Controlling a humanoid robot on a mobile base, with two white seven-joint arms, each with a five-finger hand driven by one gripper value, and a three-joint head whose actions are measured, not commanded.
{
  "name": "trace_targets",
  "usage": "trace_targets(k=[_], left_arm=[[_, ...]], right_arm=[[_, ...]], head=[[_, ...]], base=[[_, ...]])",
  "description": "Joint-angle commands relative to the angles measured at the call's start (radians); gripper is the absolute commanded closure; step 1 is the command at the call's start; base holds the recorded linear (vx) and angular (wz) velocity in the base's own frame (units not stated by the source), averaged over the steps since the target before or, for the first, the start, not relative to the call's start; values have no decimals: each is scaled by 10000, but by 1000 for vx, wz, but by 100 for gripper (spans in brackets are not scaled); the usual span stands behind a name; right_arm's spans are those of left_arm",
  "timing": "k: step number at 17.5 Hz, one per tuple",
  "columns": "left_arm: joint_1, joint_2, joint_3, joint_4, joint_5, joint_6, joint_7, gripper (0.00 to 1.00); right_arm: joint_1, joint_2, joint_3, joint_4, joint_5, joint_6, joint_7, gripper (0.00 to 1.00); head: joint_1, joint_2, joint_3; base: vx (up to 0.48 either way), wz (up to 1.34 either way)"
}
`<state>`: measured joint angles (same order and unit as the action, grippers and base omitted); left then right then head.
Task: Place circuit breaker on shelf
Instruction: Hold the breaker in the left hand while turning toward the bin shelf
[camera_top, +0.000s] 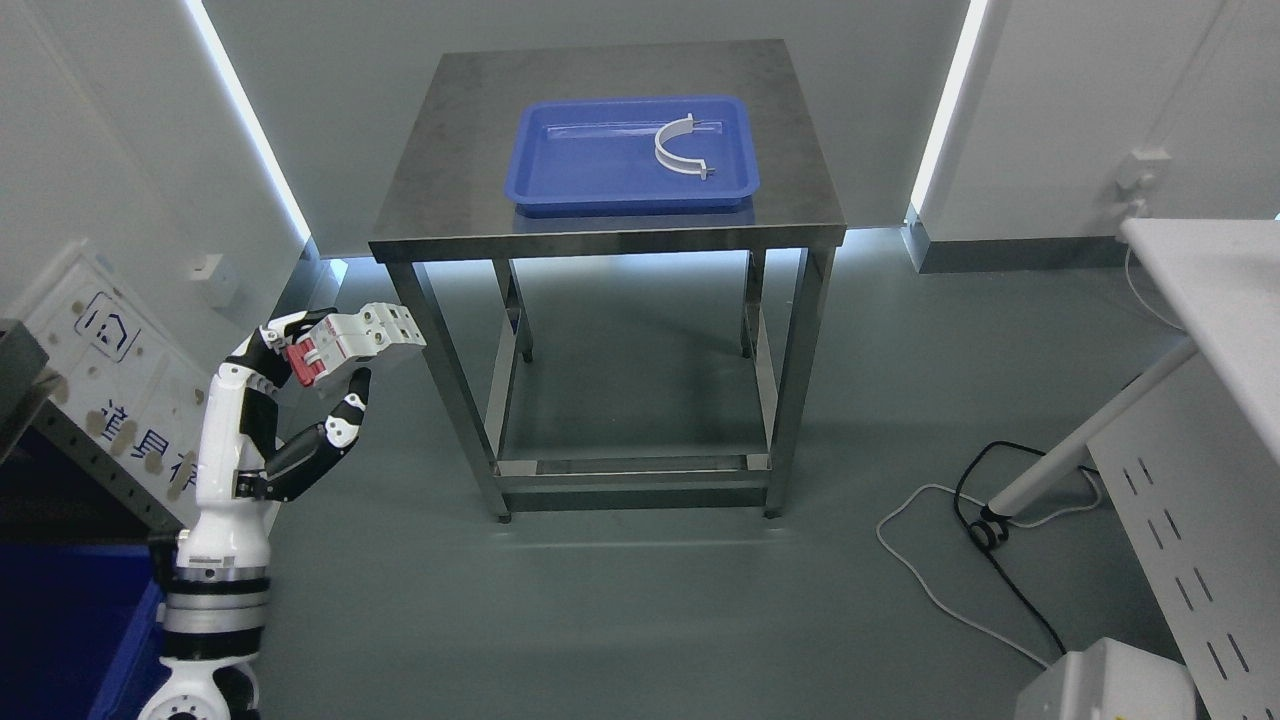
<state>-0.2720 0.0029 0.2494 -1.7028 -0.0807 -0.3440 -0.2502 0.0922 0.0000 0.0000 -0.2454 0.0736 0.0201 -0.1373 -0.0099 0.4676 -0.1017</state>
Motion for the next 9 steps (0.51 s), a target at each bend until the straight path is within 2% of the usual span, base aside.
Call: trace_targets(k=[1, 9], left_arm=[[20, 145, 221, -45, 25, -118, 1, 87], [-41, 145, 298, -45, 25, -257, 17, 87]], right_arm=[[-2, -175, 199, 0, 0, 581, 8, 0], [-2, -175, 199, 0, 0, 581, 8, 0]], head=[[0, 0, 0], [0, 0, 0]], base=[[-298, 108], [-270, 271]])
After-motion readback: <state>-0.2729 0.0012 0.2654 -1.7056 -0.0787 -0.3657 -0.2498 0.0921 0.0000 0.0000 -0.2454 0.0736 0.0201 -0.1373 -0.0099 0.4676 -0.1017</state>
